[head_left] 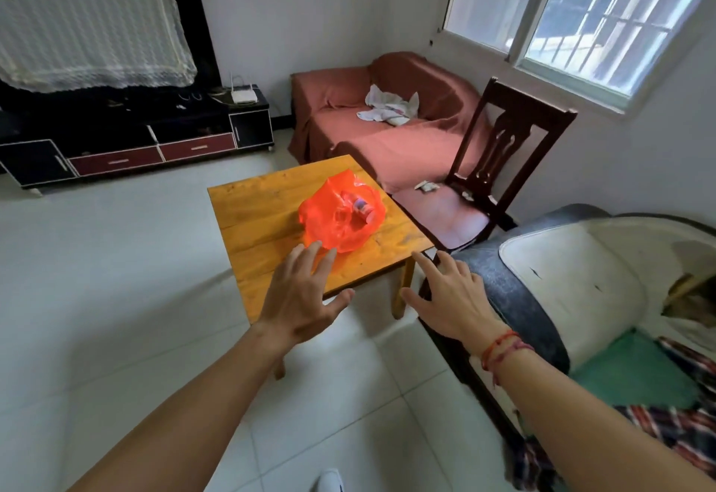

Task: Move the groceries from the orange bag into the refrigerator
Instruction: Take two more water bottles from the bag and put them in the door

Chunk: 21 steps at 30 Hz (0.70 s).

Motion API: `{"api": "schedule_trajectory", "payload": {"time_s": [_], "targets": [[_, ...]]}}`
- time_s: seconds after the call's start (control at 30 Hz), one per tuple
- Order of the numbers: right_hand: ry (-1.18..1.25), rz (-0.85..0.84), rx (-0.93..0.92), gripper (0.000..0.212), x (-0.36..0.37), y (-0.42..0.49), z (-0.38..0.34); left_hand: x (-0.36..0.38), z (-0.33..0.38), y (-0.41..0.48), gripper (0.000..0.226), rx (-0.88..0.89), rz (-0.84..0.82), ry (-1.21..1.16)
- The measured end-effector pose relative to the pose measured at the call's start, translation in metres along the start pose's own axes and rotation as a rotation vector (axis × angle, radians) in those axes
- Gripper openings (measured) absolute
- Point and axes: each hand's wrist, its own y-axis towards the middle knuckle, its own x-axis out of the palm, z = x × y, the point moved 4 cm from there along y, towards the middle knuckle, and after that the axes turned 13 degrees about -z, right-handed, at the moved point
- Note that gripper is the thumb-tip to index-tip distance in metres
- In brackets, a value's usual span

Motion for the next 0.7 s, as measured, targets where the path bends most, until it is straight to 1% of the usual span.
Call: {"api": "schedule_trajectory", "payload": {"time_s": [0.37,0.7], "targets": [[0.045,-0.043,0.0,0.075,-0.027,0.145,0.003,-0.003,-0.042,0.147,0.084,0.011,-0.066,-0.053],[0.054,-0.11,-0.038,0.079,-0.018,0.291,0.031,0.035,-0.073,0.269,0.081,-0.091,-0.172,-0.102]]}}
